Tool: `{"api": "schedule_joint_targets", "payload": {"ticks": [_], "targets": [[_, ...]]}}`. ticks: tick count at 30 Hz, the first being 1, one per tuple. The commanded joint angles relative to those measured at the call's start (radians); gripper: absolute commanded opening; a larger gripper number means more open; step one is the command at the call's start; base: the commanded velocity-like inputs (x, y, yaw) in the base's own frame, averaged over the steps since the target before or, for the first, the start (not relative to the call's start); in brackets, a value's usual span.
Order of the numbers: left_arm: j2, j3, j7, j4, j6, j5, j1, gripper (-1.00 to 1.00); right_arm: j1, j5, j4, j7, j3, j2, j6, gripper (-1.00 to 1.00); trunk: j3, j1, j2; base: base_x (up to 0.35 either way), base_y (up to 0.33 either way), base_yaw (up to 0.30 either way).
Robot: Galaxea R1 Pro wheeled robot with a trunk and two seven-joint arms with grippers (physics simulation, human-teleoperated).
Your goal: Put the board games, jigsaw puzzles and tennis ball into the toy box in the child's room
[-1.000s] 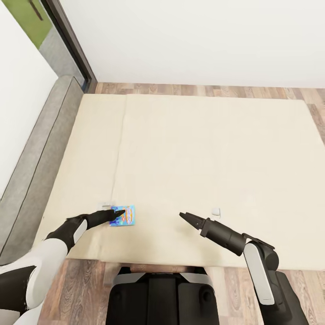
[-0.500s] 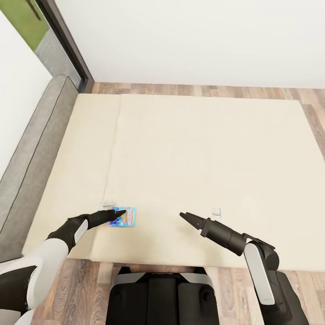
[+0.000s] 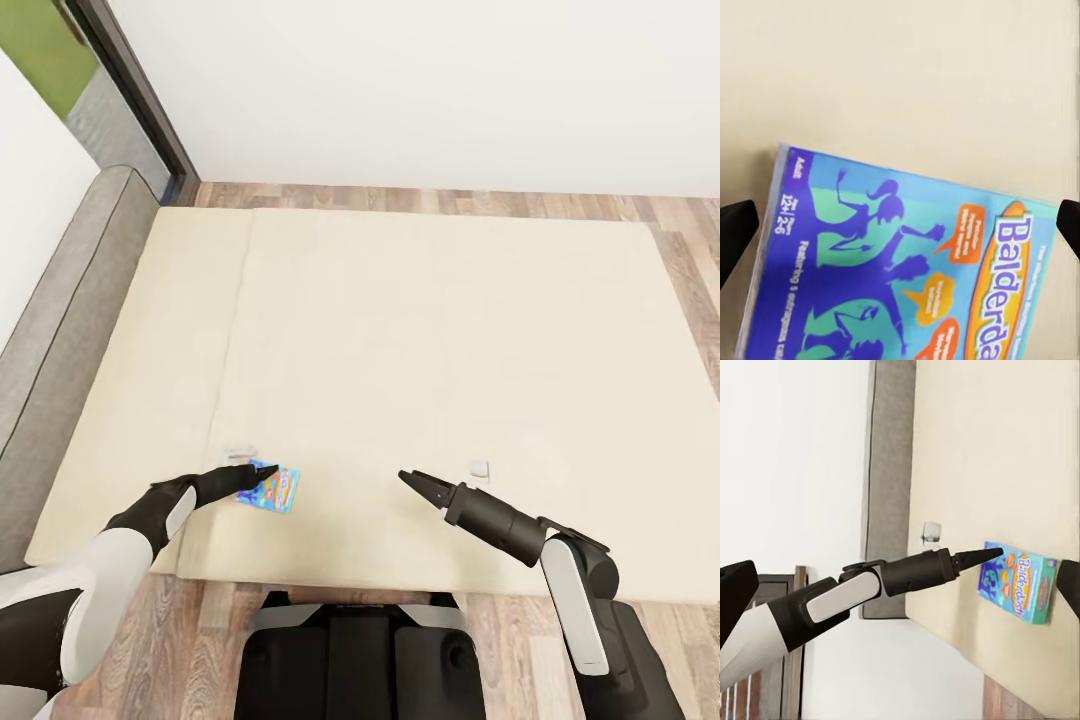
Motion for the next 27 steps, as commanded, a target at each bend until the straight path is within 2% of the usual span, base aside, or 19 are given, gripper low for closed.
{"api": "schedule_joint_targets", "payload": {"ticks": [1, 8, 27], "targets": [[-0.001, 0.008, -0.004, -0.001, 0.01, 0.0, 0.0, 1.0, -0.001, -0.001, 0.0, 0.003, -0.002, 0.001, 0.005, 1.0, -0.001, 0.001, -0.002, -0.042, -0.207, 0.0], [-0.001, 0.008, -0.002, -0.001, 0.01, 0.001, 0.0, 1.0, -0.001, -0.001, 0.0, 0.003, -0.003, 0.001, 0.005, 1.0, -0.001, 0.001, -0.002, -0.04, -0.192, 0.0], [0.007, 0.006, -0.007, -0.001, 0.046, -0.003, 0.0, 1.0, -0.001, -0.001, 0.0, 0.002, 0.0, 0.002, 0.005, 1.0, -0.001, 0.001, -0.002, -0.002, -0.009, 0.0]]}}
